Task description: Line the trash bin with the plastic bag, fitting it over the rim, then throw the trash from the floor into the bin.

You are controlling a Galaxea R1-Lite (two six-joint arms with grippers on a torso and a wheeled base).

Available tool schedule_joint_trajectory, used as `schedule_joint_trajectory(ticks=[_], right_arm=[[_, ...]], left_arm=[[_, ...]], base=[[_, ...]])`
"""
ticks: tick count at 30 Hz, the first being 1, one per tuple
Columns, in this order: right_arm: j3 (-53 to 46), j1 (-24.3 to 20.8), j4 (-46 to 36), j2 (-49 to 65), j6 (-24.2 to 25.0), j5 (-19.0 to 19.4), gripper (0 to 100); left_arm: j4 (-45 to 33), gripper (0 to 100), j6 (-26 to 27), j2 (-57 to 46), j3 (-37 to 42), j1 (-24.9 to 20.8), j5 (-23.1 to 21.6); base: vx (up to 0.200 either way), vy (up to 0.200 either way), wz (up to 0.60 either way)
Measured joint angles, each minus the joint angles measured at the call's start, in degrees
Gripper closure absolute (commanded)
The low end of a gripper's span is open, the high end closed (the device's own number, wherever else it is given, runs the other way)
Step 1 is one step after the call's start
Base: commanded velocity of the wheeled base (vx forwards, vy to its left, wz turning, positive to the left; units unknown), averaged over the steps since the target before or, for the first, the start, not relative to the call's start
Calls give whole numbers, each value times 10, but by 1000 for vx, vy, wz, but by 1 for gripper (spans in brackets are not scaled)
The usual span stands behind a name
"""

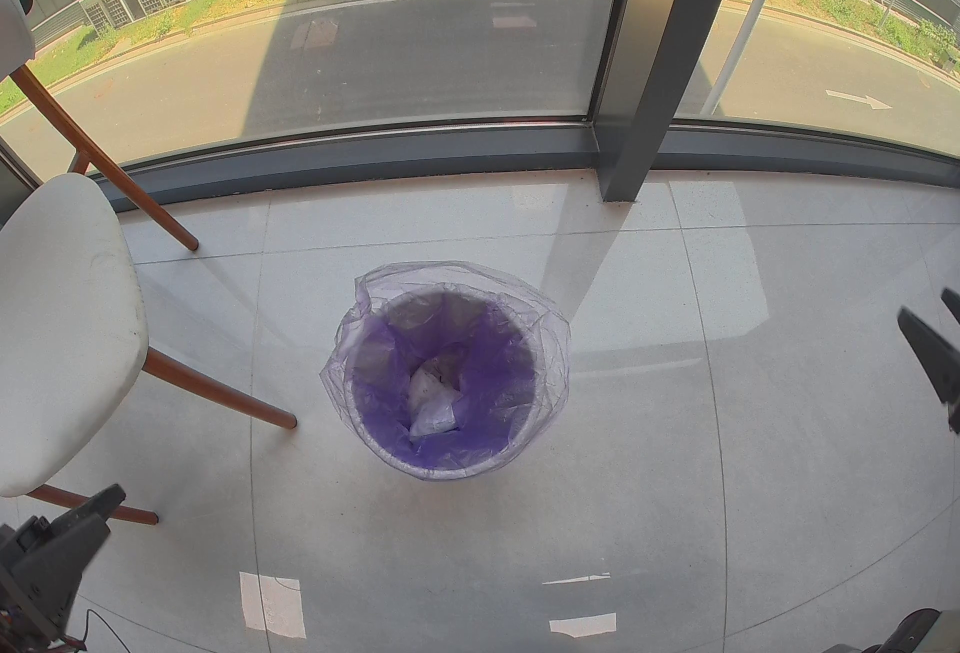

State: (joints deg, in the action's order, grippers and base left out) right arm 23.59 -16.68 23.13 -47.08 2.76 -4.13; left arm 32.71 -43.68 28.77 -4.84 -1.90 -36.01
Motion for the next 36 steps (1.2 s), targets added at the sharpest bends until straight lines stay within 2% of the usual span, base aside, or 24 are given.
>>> schedule_joint_trajectory(ticks=[4,10,13,14,18,21,24,27,30,33,36], right_arm=[[-63,24,-64,114,-11,4,0],[-152,58,-150,275,-22,23,0],[-178,70,-170,324,-19,-12,0],[-186,74,-174,340,-15,-40,0],[-207,83,-188,375,-6,-124,0],[-214,86,-197,391,-8,-140,0],[-219,87,-206,401,-16,-112,0],[-223,92,-217,408,-19,-38,0],[-225,98,-225,412,-22,13,0],[-226,112,-230,416,-23,27,0],[-226,147,-231,419,-24,28,0]], left_arm=[[-95,0,110,-73,12,4,75],[-219,0,298,-176,29,10,287],[-261,0,377,-210,34,12,355],[-274,0,398,-221,35,13,371],[-301,0,424,-250,37,14,380],[-308,0,430,-263,38,14,375],[-314,0,436,-271,38,15,369],[-320,0,441,-276,38,15,361],[-324,0,445,-279,38,16,354],[-327,0,447,-280,38,17,351],[-327,0,447,-281,38,17,350]], base=[[0,0,0],[0,0,0],[0,0,0],[0,0,0],[0,0,0],[0,0,0],[0,0,0],[0,0,0],[0,0,0],[0,0,0],[0,0,0]])
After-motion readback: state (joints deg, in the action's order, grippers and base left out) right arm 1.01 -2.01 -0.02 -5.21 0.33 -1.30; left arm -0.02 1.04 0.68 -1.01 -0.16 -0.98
